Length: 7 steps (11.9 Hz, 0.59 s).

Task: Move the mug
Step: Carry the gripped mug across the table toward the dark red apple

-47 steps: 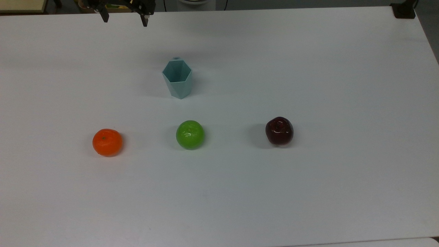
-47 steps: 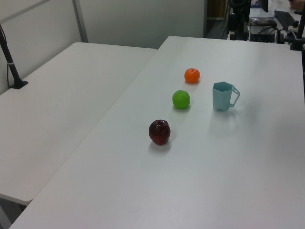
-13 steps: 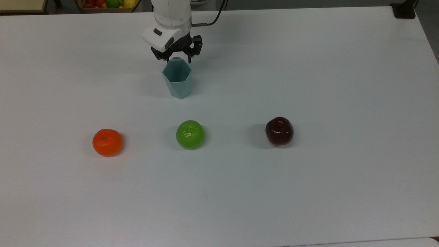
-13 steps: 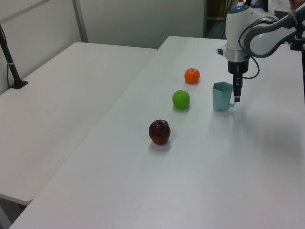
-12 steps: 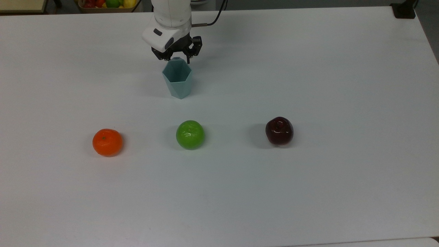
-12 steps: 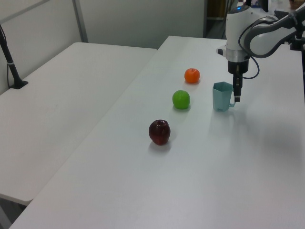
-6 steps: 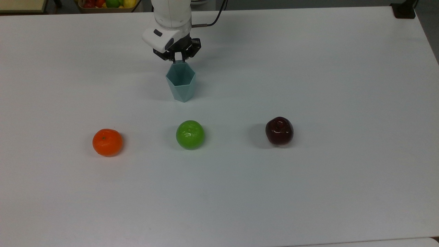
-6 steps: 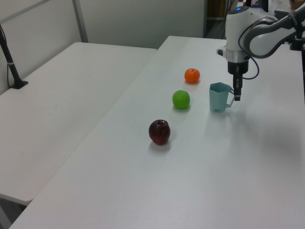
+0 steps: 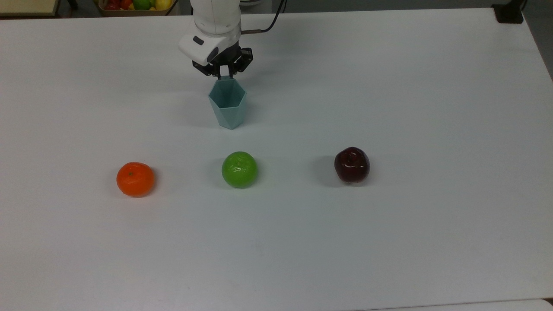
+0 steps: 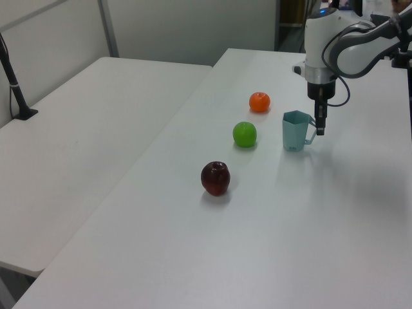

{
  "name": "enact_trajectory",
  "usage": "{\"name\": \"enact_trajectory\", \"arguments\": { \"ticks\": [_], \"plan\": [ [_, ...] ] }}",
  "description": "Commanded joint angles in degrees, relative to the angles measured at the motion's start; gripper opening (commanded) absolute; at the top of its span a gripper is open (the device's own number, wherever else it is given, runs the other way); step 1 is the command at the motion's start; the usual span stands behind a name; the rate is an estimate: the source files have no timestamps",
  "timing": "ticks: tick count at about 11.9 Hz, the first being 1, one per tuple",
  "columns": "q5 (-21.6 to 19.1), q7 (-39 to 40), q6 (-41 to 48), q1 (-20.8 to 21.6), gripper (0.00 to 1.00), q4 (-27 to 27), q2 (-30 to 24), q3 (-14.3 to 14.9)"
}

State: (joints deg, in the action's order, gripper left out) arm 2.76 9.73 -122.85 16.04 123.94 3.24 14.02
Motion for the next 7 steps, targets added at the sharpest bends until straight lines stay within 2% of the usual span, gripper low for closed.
{"name": "enact_trajectory", "arguments": {
  "ticks": [1,2,4,5,7],
  "plan": [
    [0.67,-0.41,-0.29,0.05,0.07,-0.97,-4.11,0.13],
    [0.32,0.28,-0.03,0.4,0.07,-3.07,-4.21,0.13],
    [-0.65,7.46,5.48,1.1,0.06,-8.6,-3.59,-0.31],
    [-3.35,12.89,10.12,1.71,0.04,-11.76,-3.42,-0.83],
    [-6.18,17.68,16.12,2.33,0.03,-14.85,-3.59,-2.93]
  ]
}}
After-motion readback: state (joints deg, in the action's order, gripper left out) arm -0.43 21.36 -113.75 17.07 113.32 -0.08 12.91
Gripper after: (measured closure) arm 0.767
